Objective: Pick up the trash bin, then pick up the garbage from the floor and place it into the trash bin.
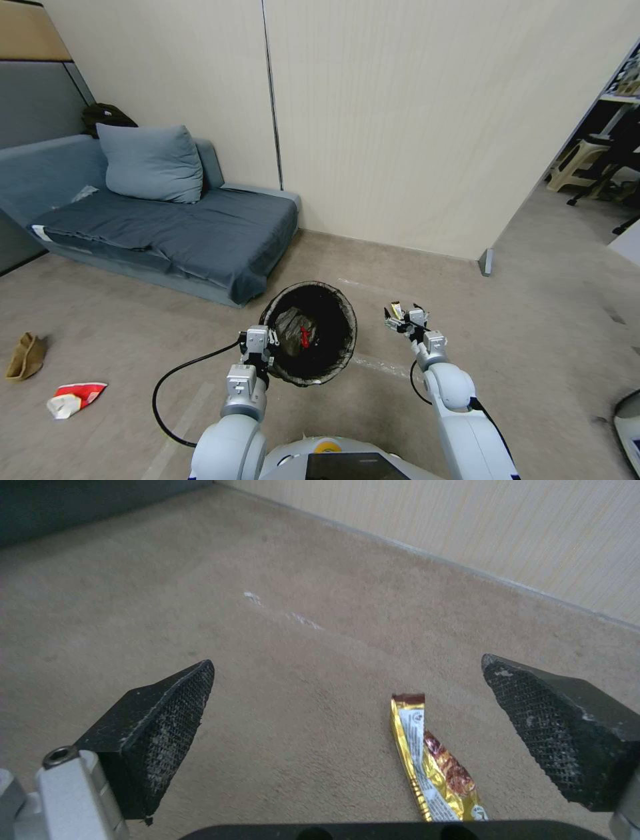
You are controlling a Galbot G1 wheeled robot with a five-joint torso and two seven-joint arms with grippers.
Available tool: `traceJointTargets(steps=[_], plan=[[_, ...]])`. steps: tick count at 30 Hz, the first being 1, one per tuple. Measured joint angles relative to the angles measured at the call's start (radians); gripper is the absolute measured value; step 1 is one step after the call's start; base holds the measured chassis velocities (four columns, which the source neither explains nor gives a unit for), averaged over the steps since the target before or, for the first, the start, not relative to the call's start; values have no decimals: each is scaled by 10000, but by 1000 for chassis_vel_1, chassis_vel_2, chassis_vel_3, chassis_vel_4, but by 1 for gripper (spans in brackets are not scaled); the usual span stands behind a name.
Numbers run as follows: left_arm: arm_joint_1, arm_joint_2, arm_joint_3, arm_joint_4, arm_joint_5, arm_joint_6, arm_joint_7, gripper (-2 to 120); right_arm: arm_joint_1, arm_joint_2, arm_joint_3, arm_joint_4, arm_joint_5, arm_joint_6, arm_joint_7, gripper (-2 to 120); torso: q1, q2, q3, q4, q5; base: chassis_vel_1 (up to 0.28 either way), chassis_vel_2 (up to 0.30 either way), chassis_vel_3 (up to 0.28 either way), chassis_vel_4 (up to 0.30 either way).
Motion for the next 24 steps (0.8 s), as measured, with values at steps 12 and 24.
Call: traceJointTargets(steps=[12, 24], plan=[[61, -7, 187, -38, 164, -139, 37, 1, 1141, -224, -110, -1911, -54, 531, 55, 100, 0, 0, -1, -2, -1, 0, 0, 0, 0], [197, 42, 145, -72, 233, -167, 38, 1, 2189, -489, -209, -3522, 280, 400, 145, 100, 0, 0, 0, -1, -1, 0, 0, 0, 0]])
